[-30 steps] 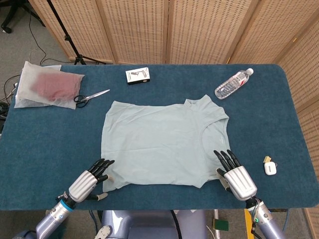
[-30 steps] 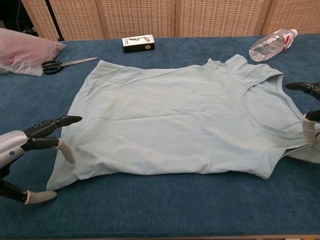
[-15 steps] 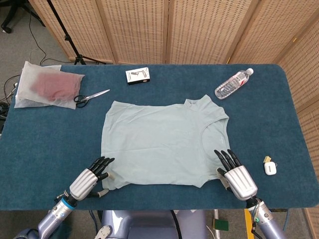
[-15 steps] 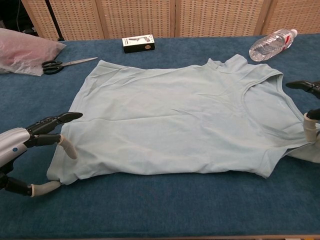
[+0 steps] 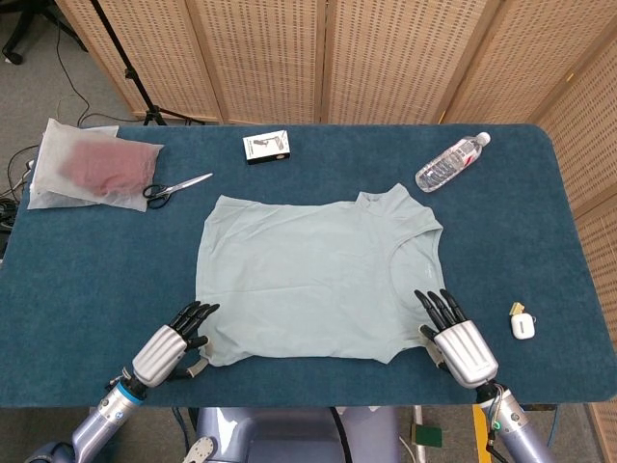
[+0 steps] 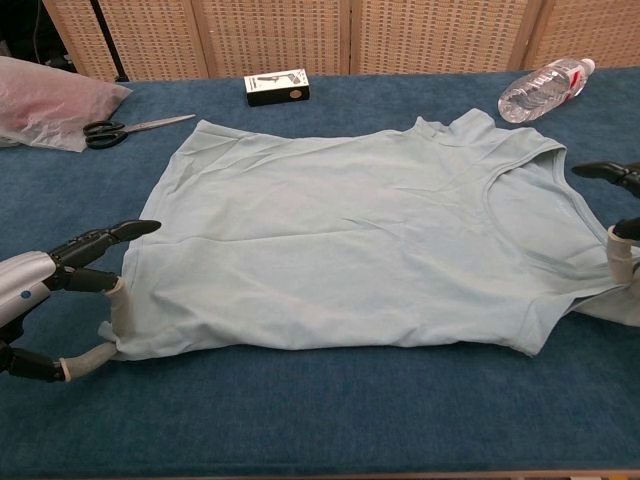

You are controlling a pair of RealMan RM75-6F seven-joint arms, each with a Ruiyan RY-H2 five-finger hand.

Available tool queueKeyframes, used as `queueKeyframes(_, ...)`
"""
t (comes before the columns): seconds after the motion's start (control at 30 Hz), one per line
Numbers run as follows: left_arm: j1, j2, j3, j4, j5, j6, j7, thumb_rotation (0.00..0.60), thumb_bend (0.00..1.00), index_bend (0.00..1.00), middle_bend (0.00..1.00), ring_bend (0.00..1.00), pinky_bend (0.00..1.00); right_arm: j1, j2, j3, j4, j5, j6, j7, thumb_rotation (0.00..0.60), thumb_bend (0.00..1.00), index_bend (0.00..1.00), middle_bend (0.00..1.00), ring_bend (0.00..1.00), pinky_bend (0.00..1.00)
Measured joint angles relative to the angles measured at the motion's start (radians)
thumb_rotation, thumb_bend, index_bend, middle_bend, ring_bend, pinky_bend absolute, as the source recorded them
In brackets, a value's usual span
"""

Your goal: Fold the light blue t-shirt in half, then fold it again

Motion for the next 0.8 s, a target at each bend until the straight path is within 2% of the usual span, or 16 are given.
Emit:
queueKeyframes(0.27,-0.002,0.002,-0.001,-0.004,-0.009,-0.002,0.007,0.6,0.43,0.7,0.0,0.0,0.0,0.0,-0.001,0.001,0.001,0.002,-0.002,0.0,0.6,0.57,0.68,0.0,0.0,0.0)
queueKeyframes(0.53,-0.009,0.017,0.0,-0.031,-0.016,-0.015,0.01,0.6,0.67,0.73,0.0,0.0,0.0,0.001,0.0,0.002,0.0,0.004,-0.002,0.001,0.6,0.57,0.68,0.0,0.0,0.0)
queueKeyframes(0.8,-0.019,0.041,0.001,-0.075,-0.019,-0.028,0.029,0.6,0.77,0.76,0.0,0.0,0.0,0.002,0.009,0.003,-0.009,0.004,0.003,0.02,0.6,0.57,0.68,0.0,0.0,0.0)
